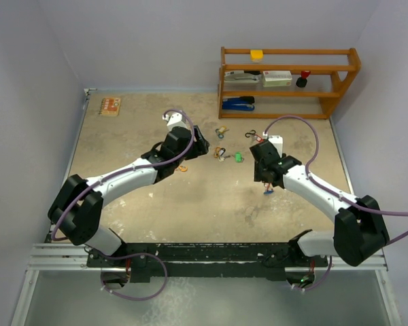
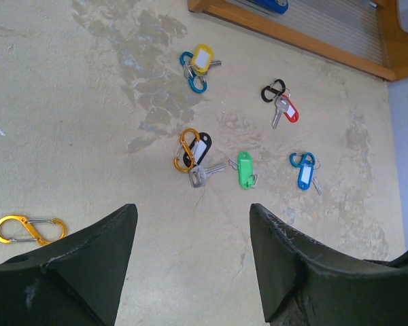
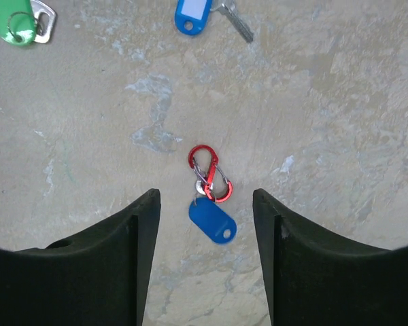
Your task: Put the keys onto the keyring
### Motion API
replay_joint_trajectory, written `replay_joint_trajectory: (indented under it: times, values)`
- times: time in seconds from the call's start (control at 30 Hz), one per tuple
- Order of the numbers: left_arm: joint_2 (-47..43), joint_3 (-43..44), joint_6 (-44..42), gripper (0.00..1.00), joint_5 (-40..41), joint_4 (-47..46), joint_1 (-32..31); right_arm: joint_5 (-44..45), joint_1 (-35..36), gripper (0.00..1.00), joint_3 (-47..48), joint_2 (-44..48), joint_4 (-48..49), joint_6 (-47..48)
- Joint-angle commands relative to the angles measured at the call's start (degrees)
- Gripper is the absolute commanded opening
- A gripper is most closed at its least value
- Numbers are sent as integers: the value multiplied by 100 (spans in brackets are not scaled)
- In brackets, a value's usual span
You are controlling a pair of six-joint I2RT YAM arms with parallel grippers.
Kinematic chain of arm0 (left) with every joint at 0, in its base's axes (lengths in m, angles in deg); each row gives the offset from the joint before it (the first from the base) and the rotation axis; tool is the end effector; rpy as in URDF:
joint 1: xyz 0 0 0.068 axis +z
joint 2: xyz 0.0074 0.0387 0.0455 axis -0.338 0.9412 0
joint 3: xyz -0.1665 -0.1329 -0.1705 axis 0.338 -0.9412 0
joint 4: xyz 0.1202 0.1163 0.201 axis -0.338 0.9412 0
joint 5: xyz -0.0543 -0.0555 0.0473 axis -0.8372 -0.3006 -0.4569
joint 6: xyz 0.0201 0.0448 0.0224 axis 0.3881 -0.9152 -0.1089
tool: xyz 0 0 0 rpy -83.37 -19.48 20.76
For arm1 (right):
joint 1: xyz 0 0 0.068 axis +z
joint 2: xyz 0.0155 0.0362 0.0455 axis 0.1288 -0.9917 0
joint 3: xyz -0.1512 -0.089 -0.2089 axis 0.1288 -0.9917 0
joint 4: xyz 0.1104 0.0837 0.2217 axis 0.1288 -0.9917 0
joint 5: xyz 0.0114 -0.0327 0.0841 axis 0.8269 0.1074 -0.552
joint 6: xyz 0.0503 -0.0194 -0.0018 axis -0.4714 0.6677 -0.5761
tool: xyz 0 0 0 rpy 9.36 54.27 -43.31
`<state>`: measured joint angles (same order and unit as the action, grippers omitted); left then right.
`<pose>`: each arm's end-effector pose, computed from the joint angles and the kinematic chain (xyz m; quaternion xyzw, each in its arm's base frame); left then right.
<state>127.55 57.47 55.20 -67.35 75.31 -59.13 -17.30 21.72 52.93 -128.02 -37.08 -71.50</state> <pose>0.2721 -0.2108 0.2512 -0.1294 0.8431 -0.2649 0.4497 0.2350 0.1112 0.2233 0.0863 0.9240 -0.0651 0.3669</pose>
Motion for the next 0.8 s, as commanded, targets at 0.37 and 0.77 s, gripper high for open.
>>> replay_joint_trajectory:
  times: [0.37,0.77]
  values:
    - [-475,-264,-65,64,223,-92,114,-1080,-3,57,1075,-1608,1931,1215]
    - [-444,-364,-83,64,111,-189,248,-1349,-8,58,1855,-2767,2183,801]
